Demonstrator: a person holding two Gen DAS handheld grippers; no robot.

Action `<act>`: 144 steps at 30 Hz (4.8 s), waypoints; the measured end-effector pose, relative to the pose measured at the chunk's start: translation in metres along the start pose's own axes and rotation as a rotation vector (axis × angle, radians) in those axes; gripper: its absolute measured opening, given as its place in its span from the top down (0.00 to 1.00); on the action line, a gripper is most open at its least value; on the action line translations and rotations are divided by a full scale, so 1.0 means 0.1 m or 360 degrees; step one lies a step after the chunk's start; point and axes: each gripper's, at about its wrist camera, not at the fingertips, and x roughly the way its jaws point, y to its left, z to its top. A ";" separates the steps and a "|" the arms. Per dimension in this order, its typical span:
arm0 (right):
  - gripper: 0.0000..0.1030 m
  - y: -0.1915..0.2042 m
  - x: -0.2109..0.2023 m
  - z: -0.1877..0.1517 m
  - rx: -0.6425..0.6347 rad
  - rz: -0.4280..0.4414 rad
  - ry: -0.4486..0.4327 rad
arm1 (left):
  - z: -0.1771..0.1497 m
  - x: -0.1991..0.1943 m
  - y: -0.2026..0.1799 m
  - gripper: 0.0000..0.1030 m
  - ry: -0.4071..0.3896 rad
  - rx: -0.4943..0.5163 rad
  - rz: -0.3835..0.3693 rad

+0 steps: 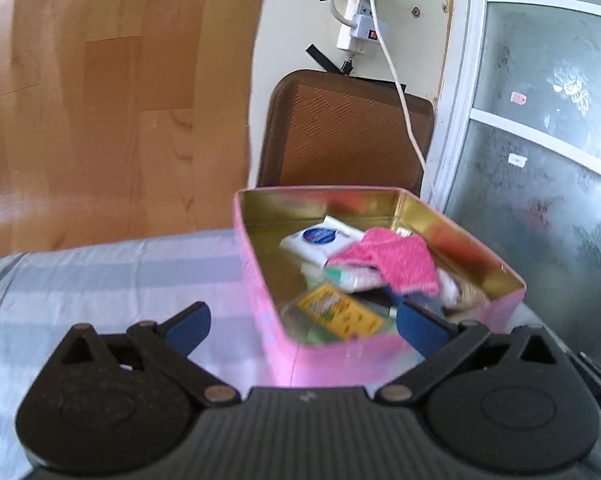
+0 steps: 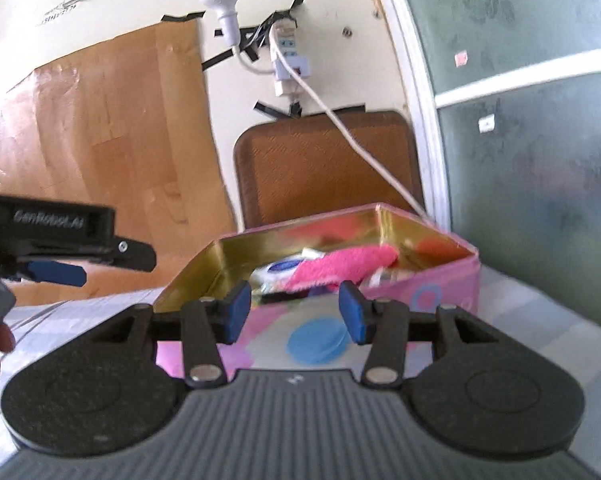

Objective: Organize soft objects

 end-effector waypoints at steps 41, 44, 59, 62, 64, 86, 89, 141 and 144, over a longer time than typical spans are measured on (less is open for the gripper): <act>0.15 0.06 -1.18 -0.25 0.0250 0.0167 0.0174 | -1.00 -1.29 -0.46 0.00 -0.0074 0.0158 0.0346; 0.15 0.03 -1.29 -0.25 0.0259 0.0176 0.0147 | -1.04 -1.37 -0.53 0.00 -0.0087 0.0178 0.0362; 0.14 -0.05 -1.37 -0.34 0.0337 0.0215 0.0170 | -1.27 -1.59 -0.71 0.00 -0.0060 0.0204 0.0526; 0.14 -0.04 -1.39 -0.35 0.0319 0.0219 0.0165 | -1.30 -1.59 -0.73 0.00 -0.0067 0.0227 0.0554; 0.14 -0.04 -1.39 -0.35 0.0319 0.0217 0.0172 | -1.33 -1.59 -0.73 0.00 -0.0057 0.0222 0.0556; 0.14 -0.01 -1.38 -0.37 0.0315 0.0214 0.0190 | -1.38 -1.54 -0.66 0.00 0.0009 0.0170 0.0552; 0.14 0.02 -1.39 -0.38 0.0310 0.0208 0.0189 | -1.38 -1.54 -0.65 0.00 0.0018 0.0167 0.0551; 0.14 0.07 -1.38 -0.42 0.0313 0.0188 0.0205 | -1.45 -1.38 -0.61 0.00 0.0178 0.0096 0.0515; 0.14 0.07 -1.38 -0.42 0.0313 0.0188 0.0206 | -1.45 -1.38 -0.61 0.00 0.0178 0.0095 0.0515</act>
